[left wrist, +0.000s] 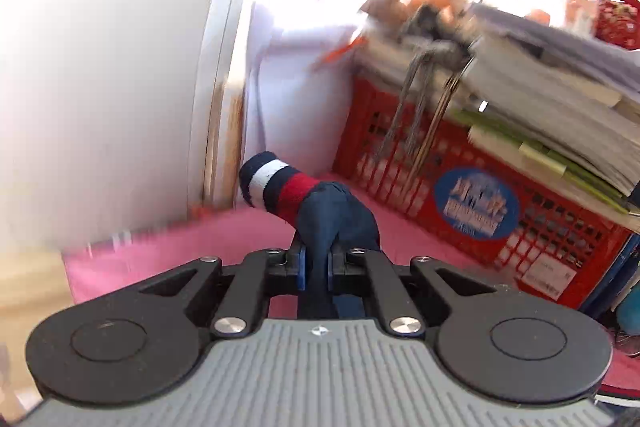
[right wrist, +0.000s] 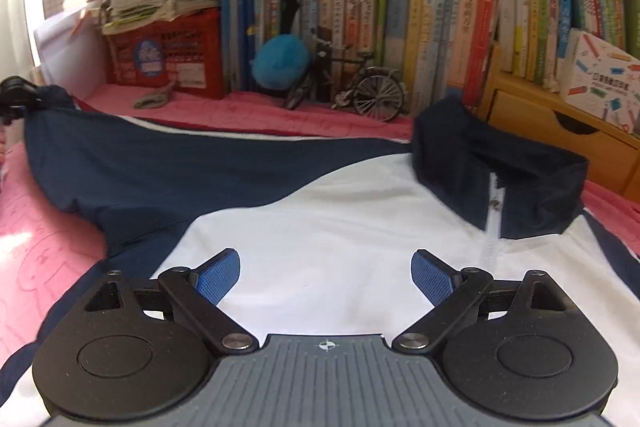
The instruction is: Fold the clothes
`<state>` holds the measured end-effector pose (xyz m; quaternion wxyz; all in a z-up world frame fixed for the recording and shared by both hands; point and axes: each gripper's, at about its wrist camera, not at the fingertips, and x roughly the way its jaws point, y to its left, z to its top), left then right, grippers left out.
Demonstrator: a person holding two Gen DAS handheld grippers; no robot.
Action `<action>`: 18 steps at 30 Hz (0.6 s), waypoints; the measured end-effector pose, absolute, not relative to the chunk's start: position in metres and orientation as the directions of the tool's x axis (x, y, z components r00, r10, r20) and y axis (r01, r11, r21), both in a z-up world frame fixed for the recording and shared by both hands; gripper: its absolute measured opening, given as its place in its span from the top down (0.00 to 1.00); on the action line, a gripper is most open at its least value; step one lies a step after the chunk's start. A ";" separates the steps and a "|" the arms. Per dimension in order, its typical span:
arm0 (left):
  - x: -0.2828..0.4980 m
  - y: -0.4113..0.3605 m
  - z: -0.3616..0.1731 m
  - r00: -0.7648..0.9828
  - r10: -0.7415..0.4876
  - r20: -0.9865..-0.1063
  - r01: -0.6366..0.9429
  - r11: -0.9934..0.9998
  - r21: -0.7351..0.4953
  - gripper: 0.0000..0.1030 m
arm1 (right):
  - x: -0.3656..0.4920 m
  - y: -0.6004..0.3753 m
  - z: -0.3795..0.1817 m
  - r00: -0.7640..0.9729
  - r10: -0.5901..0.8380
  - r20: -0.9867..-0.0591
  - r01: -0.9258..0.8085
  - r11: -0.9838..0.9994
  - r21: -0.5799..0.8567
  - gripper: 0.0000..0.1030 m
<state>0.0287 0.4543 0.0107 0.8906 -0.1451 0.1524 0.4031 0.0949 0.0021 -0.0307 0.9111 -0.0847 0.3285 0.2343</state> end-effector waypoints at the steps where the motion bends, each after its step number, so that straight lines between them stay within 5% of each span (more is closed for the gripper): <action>1: 0.030 0.453 0.020 0.626 0.706 -0.330 -0.763 0.642 -0.074 0.92 | 0.101 0.000 -0.031 0.691 0.355 -0.630 -0.457 0.889 0.000 0.10; 3: 0.034 0.464 0.026 0.595 0.735 -0.324 -0.781 0.624 -0.018 0.91 | 0.114 -0.002 -0.036 0.706 0.333 -0.625 -0.423 0.906 0.006 0.10; 9: 0.048 0.484 -0.005 0.429 0.705 -0.564 -0.815 0.572 0.094 0.83 | 0.150 0.006 -0.060 0.729 0.268 -0.630 -0.372 0.927 -0.037 0.10; 12: 0.037 0.472 -0.005 0.445 0.709 -0.548 -0.805 0.584 0.101 0.74 | 0.166 0.018 -0.068 0.751 0.232 -0.618 -0.354 0.932 -0.080 0.31; 14: 0.030 0.464 -0.004 0.455 0.710 -0.537 -0.799 0.592 0.106 0.74 | 0.185 0.026 -0.065 0.769 0.193 -0.609 -0.325 0.939 -0.113 0.76; 18: 0.019 0.443 0.023 0.516 0.713 -0.474 -0.768 0.630 0.112 0.64 | 0.234 0.029 -0.059 0.760 0.191 -0.621 -0.297 0.952 -0.071 0.70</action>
